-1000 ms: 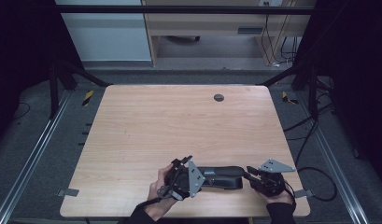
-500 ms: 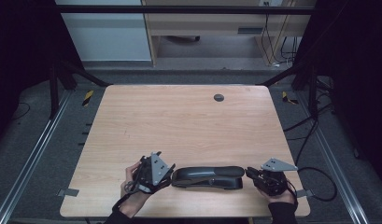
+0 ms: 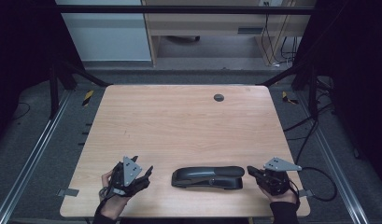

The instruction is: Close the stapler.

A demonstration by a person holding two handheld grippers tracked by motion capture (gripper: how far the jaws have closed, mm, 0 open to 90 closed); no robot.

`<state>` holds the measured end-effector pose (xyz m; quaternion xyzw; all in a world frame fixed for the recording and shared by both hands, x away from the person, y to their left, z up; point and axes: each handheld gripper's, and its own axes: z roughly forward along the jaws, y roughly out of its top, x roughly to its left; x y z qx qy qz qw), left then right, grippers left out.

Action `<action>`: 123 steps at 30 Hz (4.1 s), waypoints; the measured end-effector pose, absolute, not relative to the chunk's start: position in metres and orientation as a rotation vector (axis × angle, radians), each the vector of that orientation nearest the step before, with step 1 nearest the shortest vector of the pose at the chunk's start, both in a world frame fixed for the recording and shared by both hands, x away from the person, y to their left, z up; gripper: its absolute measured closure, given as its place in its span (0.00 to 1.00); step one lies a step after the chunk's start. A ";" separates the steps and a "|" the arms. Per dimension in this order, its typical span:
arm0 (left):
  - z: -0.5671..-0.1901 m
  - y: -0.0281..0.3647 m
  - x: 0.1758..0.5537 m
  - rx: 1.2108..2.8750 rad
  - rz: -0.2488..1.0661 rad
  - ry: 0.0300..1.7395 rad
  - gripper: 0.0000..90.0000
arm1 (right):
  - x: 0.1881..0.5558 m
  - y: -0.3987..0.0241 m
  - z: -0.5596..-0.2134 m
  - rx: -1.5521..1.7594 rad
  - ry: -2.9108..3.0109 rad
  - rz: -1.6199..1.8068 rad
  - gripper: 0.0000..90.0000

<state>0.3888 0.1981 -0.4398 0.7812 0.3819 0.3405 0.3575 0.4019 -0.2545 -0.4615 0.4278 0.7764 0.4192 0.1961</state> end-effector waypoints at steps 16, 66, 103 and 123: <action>-0.460 0.229 0.387 1.991 0.832 1.107 0.40 | 0.394 -0.252 -0.436 1.144 2.112 1.310 1.00; -0.465 0.228 0.393 2.032 0.817 1.114 0.40 | 0.392 -0.232 -0.452 1.137 2.190 1.334 1.00; -0.465 0.229 0.394 2.038 0.815 1.114 0.40 | 0.388 -0.233 -0.435 1.116 2.055 1.352 0.72; -0.467 0.237 0.399 2.025 0.810 1.135 0.35 | 0.401 -0.275 -0.452 1.396 1.876 1.126 0.44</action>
